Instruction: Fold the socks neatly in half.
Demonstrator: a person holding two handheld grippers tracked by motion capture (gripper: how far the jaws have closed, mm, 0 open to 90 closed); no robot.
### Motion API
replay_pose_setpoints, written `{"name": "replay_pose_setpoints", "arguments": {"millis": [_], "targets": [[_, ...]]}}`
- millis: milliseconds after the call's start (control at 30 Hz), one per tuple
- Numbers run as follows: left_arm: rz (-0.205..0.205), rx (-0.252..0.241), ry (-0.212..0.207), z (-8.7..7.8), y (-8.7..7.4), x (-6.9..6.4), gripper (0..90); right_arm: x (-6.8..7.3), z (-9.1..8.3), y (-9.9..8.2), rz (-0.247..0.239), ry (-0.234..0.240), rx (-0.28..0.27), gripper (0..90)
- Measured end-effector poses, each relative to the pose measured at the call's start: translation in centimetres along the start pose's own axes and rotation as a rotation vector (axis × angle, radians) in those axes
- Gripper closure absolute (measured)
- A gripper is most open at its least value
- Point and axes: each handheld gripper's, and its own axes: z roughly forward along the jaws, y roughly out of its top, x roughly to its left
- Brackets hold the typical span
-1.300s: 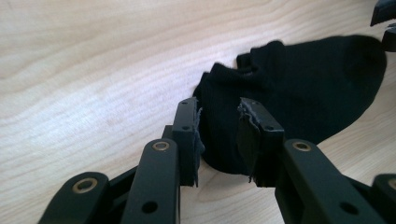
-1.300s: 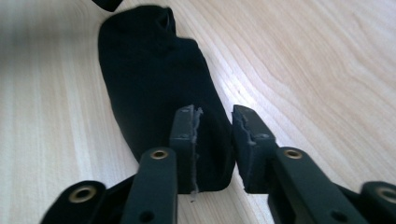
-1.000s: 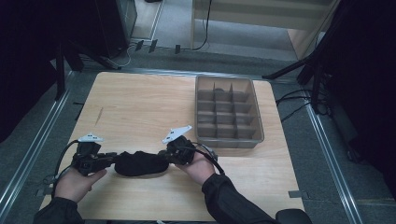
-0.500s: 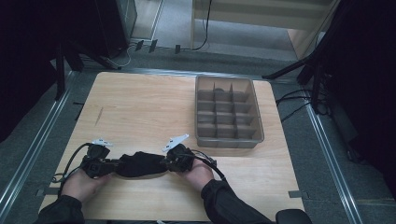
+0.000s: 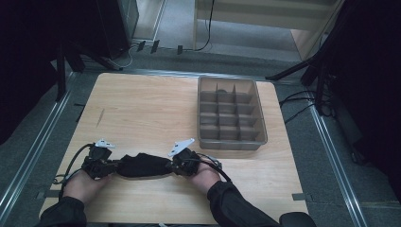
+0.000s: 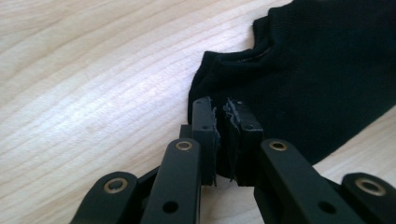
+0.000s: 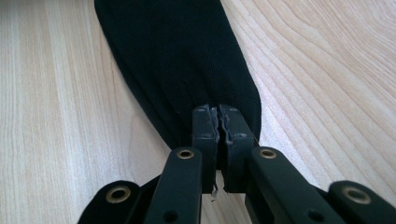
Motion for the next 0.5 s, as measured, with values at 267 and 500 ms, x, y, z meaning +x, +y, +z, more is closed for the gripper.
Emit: {"name": "replay_pose_setpoints", "arguments": {"millis": [267,500], "targets": [[-0.023,-0.013,-0.007,0.2,0.4,0.7,82.5,0.0,0.1,0.0,0.031,0.007,-0.012,85.4],[-0.036,-0.025,-0.019,0.4,0.9,1.5,81.7,0.1,0.4,0.2,0.051,0.010,-0.025,84.2]]}}
